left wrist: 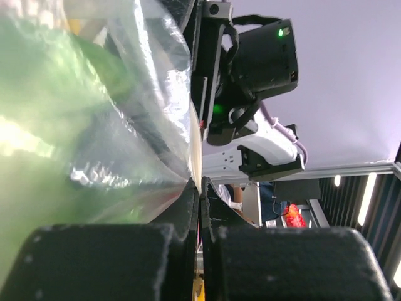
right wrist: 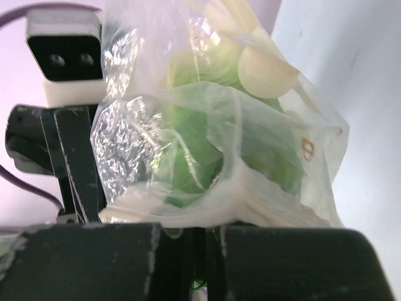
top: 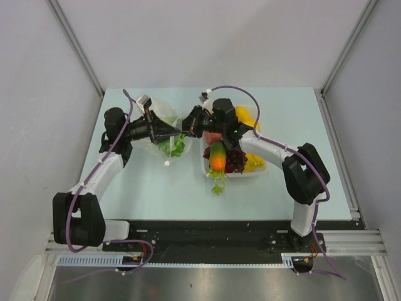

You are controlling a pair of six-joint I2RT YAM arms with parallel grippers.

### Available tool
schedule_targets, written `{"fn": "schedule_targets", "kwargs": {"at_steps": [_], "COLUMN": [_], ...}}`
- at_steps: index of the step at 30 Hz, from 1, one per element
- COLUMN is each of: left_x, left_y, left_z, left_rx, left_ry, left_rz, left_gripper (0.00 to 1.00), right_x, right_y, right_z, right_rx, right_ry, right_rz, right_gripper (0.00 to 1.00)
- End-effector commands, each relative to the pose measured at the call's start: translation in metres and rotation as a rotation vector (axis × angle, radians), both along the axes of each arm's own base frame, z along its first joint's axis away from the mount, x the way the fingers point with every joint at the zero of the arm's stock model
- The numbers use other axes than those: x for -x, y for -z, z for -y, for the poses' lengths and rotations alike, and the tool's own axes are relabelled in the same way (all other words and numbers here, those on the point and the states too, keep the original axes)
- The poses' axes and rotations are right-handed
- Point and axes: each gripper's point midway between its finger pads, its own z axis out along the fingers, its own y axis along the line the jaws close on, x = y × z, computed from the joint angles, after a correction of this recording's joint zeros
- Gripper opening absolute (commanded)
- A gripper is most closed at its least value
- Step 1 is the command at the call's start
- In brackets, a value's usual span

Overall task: Place the food in the zip-top bag and seal the zipper
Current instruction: Place the fake vegetable in the zipper food storage bag, then adjust the zipper food storage bag at the center of the board.

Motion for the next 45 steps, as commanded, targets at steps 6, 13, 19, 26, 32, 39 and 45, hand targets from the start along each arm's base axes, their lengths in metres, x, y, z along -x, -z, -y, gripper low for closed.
{"fn": "schedule_targets", "kwargs": {"at_steps": [6, 13, 19, 26, 32, 39, 45], "left_x": [-0.002, -0.02, -0.034, -0.046, -0.053, -0.052, -0.053], "left_y": [-0.032, -0.041, -0.057, -0.056, -0.05, -0.033, -0.033], "left_z": [0.004, -0.012, -0.021, -0.037, -0.039, -0.039, -0.038], "left_rx": [0.052, 0.051, 0.04, 0.024, 0.005, -0.014, -0.016], "left_ry": [0.019, -0.039, -0.051, -0.088, -0.111, -0.118, -0.108], "left_rz": [0.038, 0.049, 0.117, 0.147, 0.138, 0.127, 0.136], "left_gripper": [0.0, 0.0, 0.0, 0.0, 0.0, 0.0, 0.0], "right_x": [-0.002, -0.002, 0.022, 0.04, 0.047, 0.007, -0.026], "right_y": [-0.066, -0.064, -0.066, -0.088, -0.101, -0.086, -0.028], "right_z": [-0.036, -0.031, -0.012, 0.021, 0.052, 0.075, 0.085], "right_rx": [-0.114, -0.024, 0.118, 0.2, 0.16, 0.334, 0.487], "right_ry": [0.13, 0.048, -0.114, -0.264, -0.348, -0.204, -0.145], "right_rz": [0.457, 0.608, 0.779, 0.8, 0.762, 0.794, 0.661], "right_gripper": [0.0, 0.23, 0.85, 0.89, 0.85, 0.82, 0.85]}}
